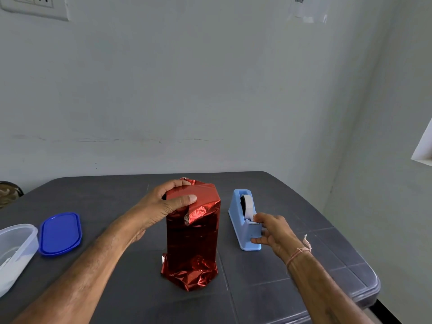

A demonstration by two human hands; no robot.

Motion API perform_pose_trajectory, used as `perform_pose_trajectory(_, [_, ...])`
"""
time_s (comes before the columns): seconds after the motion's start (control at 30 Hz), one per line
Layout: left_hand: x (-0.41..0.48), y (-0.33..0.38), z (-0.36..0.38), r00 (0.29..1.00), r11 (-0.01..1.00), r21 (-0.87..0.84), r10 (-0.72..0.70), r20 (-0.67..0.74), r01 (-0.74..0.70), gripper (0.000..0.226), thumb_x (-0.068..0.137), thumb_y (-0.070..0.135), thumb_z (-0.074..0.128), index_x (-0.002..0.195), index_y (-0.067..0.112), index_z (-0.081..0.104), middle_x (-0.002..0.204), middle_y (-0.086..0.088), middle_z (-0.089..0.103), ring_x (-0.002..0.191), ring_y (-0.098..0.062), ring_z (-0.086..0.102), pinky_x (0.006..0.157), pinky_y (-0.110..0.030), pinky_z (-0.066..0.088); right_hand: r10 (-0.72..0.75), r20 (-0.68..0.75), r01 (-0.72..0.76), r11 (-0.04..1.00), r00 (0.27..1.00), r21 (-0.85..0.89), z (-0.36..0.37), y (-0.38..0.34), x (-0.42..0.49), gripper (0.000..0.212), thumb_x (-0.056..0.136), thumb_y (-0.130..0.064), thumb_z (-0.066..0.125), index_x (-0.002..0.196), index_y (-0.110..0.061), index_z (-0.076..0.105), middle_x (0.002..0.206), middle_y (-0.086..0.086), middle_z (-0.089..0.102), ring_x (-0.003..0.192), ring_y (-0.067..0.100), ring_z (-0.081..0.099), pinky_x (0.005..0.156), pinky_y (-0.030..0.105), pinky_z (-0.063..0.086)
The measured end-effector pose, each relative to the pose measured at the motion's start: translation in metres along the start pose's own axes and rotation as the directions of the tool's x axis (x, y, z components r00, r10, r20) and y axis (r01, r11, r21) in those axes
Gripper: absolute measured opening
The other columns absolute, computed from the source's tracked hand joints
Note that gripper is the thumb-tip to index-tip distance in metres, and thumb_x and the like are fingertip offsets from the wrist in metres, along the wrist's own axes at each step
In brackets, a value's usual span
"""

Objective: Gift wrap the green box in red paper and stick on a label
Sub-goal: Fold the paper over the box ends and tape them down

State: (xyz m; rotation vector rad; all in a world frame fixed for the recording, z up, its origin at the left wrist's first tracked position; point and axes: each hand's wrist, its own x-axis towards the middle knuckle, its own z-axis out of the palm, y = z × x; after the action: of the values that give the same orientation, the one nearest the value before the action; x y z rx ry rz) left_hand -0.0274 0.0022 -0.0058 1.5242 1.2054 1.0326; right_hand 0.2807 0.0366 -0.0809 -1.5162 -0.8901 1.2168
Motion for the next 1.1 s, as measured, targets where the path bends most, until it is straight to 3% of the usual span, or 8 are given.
perform_pose_trajectory(0.17, [-0.002, 0.004, 0.002, 1.000, 1.000, 0.006, -0.010, 0.004, 0.010, 0.061, 0.068, 0.054, 0.078, 0.126, 0.044, 0.063, 0.128, 0.012, 0.056, 0.110, -0.010, 0.058, 0.080, -0.020, 0.044, -0.007, -0.001, 0.007, 1.000, 1.000, 0.016, 0.000, 0.006, 0.001, 0.027, 0.089, -0.013, 0.073, 0.107, 0.005, 0.065, 0.116, 0.019, 0.064, 0.103, 0.037, 0.069, 0.081, 0.054, 0.063])
perform_pose_trajectory(0.27, [-0.004, 0.005, 0.001, 1.000, 1.000, 0.014, -0.007, 0.004, 0.007, 0.085, 0.043, 0.078, 0.086, 0.121, 0.049, 0.066, 0.128, 0.013, 0.058, 0.113, -0.012, 0.059, 0.080, -0.020, 0.045, -0.007, -0.010, 0.008, 0.999, 1.000, 0.046, -0.002, 0.010, 0.001, 0.028, 0.089, -0.012, 0.074, 0.108, 0.006, 0.064, 0.118, 0.021, 0.063, 0.106, 0.038, 0.068, 0.079, 0.052, 0.064])
perform_pose_trajectory(0.37, [-0.002, 0.002, -0.001, 1.000, 1.000, 0.022, 0.003, 0.001, -0.003, 0.096, 0.025, 0.086, 0.083, 0.115, 0.053, 0.068, 0.128, 0.012, 0.059, 0.114, -0.013, 0.061, 0.082, -0.021, 0.046, -0.018, -0.020, 0.019, 0.997, 1.000, 0.071, -0.003, 0.015, 0.000, 0.029, 0.088, -0.010, 0.073, 0.108, 0.009, 0.065, 0.119, 0.022, 0.063, 0.108, 0.038, 0.068, 0.076, 0.049, 0.065])
perform_pose_trajectory(0.5, [-0.003, 0.003, 0.000, 1.000, 0.999, 0.037, 0.008, 0.011, -0.009, 0.095, 0.024, 0.088, 0.081, 0.112, 0.056, 0.068, 0.130, 0.014, 0.058, 0.113, -0.009, 0.058, 0.083, -0.021, 0.044, -0.036, -0.026, 0.039, 0.994, 0.999, 0.104, -0.003, 0.018, -0.006, 0.022, 0.089, -0.009, 0.073, 0.101, 0.007, 0.065, 0.111, 0.018, 0.062, 0.099, 0.030, 0.068, 0.075, 0.045, 0.065])
perform_pose_trajectory(0.6, [-0.004, 0.003, -0.001, 1.000, 0.999, 0.044, -0.001, 0.009, 0.000, 0.094, 0.024, 0.088, 0.081, 0.111, 0.057, 0.068, 0.131, 0.014, 0.057, 0.114, -0.008, 0.057, 0.083, -0.021, 0.043, -0.061, -0.017, 0.063, 0.991, 0.998, 0.115, -0.003, 0.024, -0.010, 0.016, 0.089, -0.010, 0.075, 0.093, 0.001, 0.064, 0.111, 0.017, 0.063, 0.104, 0.031, 0.067, 0.080, 0.044, 0.064])
perform_pose_trajectory(0.7, [-0.004, 0.002, -0.001, 1.000, 0.999, 0.054, -0.001, 0.003, 0.001, 0.089, 0.028, 0.088, 0.081, 0.111, 0.058, 0.067, 0.137, 0.007, 0.055, 0.121, -0.016, 0.056, 0.091, -0.027, 0.044, -0.052, -0.021, 0.054, 0.991, 0.998, 0.120, -0.003, 0.033, -0.010, 0.017, 0.091, -0.013, 0.076, 0.094, 0.000, 0.065, 0.107, 0.015, 0.065, 0.100, 0.026, 0.067, 0.068, 0.035, 0.064])
perform_pose_trajectory(0.77, [-0.004, 0.002, -0.001, 1.000, 0.999, 0.051, -0.005, 0.004, 0.004, 0.089, 0.027, 0.088, 0.081, 0.110, 0.059, 0.067, 0.137, 0.006, 0.055, 0.121, -0.017, 0.056, 0.088, -0.025, 0.044, -0.037, -0.018, 0.039, 0.989, 0.999, 0.142, -0.003, 0.038, -0.011, 0.019, 0.092, -0.017, 0.076, 0.093, -0.001, 0.066, 0.103, 0.014, 0.067, 0.095, 0.024, 0.067, 0.067, 0.033, 0.063])
perform_pose_trajectory(1.1, [-0.006, 0.004, 0.001, 1.000, 0.999, 0.050, 0.001, 0.004, -0.001, 0.086, 0.025, 0.088, 0.081, 0.105, 0.060, 0.068, 0.133, 0.009, 0.057, 0.120, -0.016, 0.057, 0.087, -0.025, 0.044, -0.106, -0.081, 0.126, 0.944, 0.991, 0.306, 0.003, 0.059, -0.018, 0.023, 0.093, -0.020, 0.074, 0.094, 0.003, 0.073, 0.098, 0.016, 0.073, 0.093, 0.024, 0.068, 0.093, 0.046, 0.058])
